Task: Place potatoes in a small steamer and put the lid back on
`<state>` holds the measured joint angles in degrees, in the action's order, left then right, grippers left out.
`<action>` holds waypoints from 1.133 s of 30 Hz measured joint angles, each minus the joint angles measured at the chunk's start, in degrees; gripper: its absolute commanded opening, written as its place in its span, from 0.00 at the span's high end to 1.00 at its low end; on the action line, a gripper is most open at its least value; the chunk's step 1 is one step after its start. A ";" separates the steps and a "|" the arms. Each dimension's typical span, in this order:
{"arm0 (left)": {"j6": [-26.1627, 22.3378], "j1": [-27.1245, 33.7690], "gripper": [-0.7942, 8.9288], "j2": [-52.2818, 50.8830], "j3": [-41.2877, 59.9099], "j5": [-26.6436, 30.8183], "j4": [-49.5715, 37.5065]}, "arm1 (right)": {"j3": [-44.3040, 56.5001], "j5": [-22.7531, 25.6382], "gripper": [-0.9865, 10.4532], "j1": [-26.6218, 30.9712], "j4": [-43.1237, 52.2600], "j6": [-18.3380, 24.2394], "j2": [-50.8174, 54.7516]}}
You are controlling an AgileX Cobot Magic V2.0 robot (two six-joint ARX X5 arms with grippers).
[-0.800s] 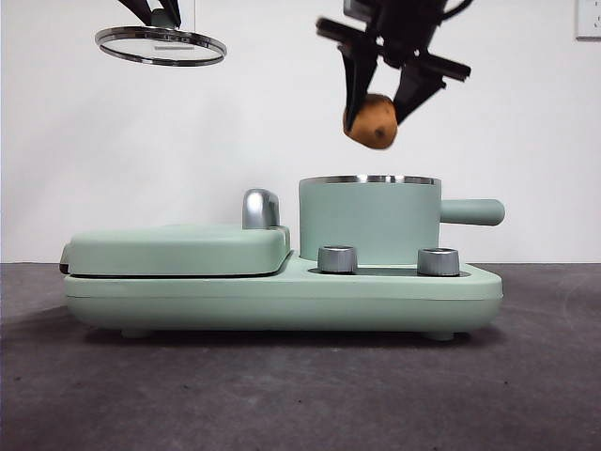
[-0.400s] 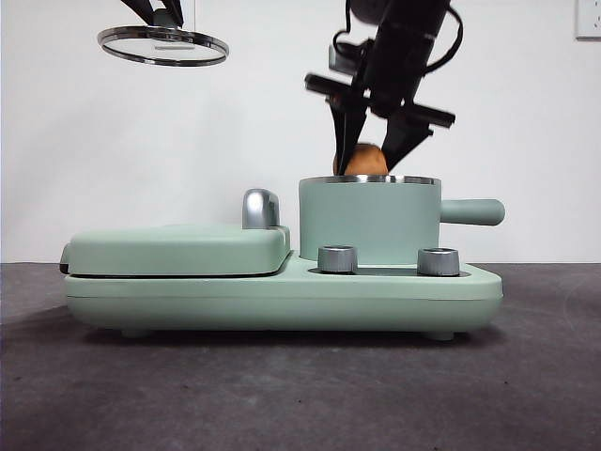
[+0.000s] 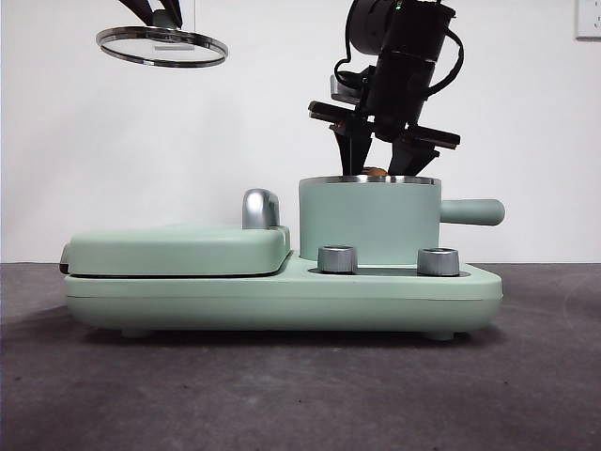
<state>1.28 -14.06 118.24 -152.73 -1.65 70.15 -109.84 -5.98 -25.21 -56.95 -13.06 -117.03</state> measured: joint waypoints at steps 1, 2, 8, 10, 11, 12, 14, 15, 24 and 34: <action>0.00 0.00 0.90 0.00 0.00 0.00 0.00 | 0.00 0.02 0.85 0.11 -0.11 0.22 -0.11; 0.00 0.00 0.90 0.00 0.00 0.00 0.00 | 0.00 0.02 0.85 0.11 -0.22 0.26 -0.20; 0.00 0.00 0.90 0.00 0.00 0.00 0.66 | 0.00 0.07 0.67 0.20 -2.03 0.68 -0.50; 0.00 0.00 0.90 0.00 0.00 0.00 0.79 | 0.00 0.07 0.58 0.20 -2.36 0.70 -0.50; 0.00 0.00 0.90 0.00 0.00 0.00 0.83 | 0.00 0.13 0.55 0.20 -2.27 0.72 -0.50; 0.00 0.00 0.90 0.00 0.00 0.00 0.85 | 0.00 0.15 0.53 0.20 -2.16 0.72 -0.50; 0.04 0.00 0.90 0.00 -0.02 0.00 0.94 | 0.00 0.15 0.52 0.20 -1.97 0.72 -0.50; 0.13 0.00 0.90 0.00 0.00 0.00 1.03 | 0.00 0.13 0.52 0.20 -1.75 0.74 -0.44; 0.87 0.00 0.90 0.00 0.00 0.00 1.73 | -0.02 0.17 0.52 0.24 -4.61 1.60 8.04; 1.09 -0.11 0.90 0.00 0.00 0.00 1.99 | -0.07 3.04 0.52 0.00 -15.72 2.84 25.94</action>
<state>2.37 -14.17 118.24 -152.73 -1.65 72.14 -109.91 -2.94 -25.21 -72.66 -10.22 -91.09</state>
